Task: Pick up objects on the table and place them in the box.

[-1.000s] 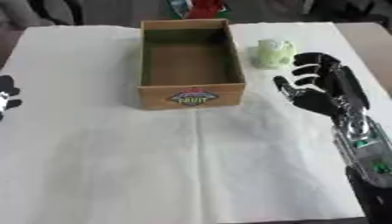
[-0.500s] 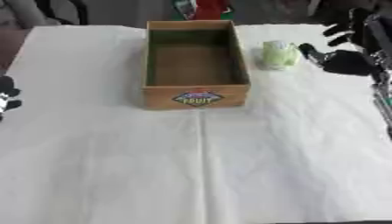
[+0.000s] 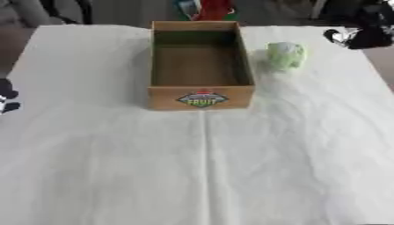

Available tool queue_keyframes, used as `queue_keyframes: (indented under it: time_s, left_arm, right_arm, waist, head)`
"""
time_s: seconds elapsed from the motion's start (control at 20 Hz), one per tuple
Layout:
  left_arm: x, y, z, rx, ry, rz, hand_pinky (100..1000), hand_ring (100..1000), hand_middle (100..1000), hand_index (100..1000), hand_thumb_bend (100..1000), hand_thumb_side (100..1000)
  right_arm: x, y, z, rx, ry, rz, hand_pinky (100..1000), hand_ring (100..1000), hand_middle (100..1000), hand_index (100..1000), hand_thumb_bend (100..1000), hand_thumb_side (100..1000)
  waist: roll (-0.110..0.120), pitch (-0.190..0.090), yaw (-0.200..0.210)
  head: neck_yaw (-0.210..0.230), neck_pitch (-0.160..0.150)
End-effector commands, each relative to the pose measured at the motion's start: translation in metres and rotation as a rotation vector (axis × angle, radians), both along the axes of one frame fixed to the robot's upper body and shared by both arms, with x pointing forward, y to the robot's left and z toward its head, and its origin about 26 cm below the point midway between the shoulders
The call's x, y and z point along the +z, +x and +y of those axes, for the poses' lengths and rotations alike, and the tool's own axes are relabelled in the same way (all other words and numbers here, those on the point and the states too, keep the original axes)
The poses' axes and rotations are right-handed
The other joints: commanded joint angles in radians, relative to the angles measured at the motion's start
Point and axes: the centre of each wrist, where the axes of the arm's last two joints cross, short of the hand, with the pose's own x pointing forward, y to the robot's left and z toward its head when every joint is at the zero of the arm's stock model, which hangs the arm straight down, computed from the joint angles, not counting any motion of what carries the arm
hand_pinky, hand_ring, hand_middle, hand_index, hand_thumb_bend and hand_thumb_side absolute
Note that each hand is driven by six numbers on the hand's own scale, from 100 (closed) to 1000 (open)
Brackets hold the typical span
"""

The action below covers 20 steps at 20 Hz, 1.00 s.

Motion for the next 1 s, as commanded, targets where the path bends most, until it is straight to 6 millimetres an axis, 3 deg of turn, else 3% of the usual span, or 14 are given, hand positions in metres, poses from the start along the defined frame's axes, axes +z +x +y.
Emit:
queue_keyframes:
  time_s: [0.05,0.4,1.0]
  left_arm:
    - [0.009,-0.001,0.003,-0.007,0.031,-0.025,725,724,654,679,368,382]
    - [0.010,0.000,0.002,-0.018,0.038,-0.026,725,725,653,679,370,382]
    - [0.012,0.000,-0.001,-0.034,0.039,-0.032,724,725,653,679,374,380]
  right_arm:
    - [0.004,0.006,-0.018,-0.057,-0.102,0.070,839,922,883,862,503,100]
    - [-0.010,0.020,-0.019,-0.098,-0.144,0.147,860,933,890,866,507,100]
    - [-0.024,0.036,0.002,-0.071,-0.116,0.146,860,931,882,867,520,100]
  waist:
    - [-0.003,-0.020,0.004]
    - [-0.008,-0.017,0.021]
    - [-0.004,-0.011,0.050]
  head:
    - [-0.008,0.007]
    - [-0.019,0.005]
    - [-0.041,-0.003]
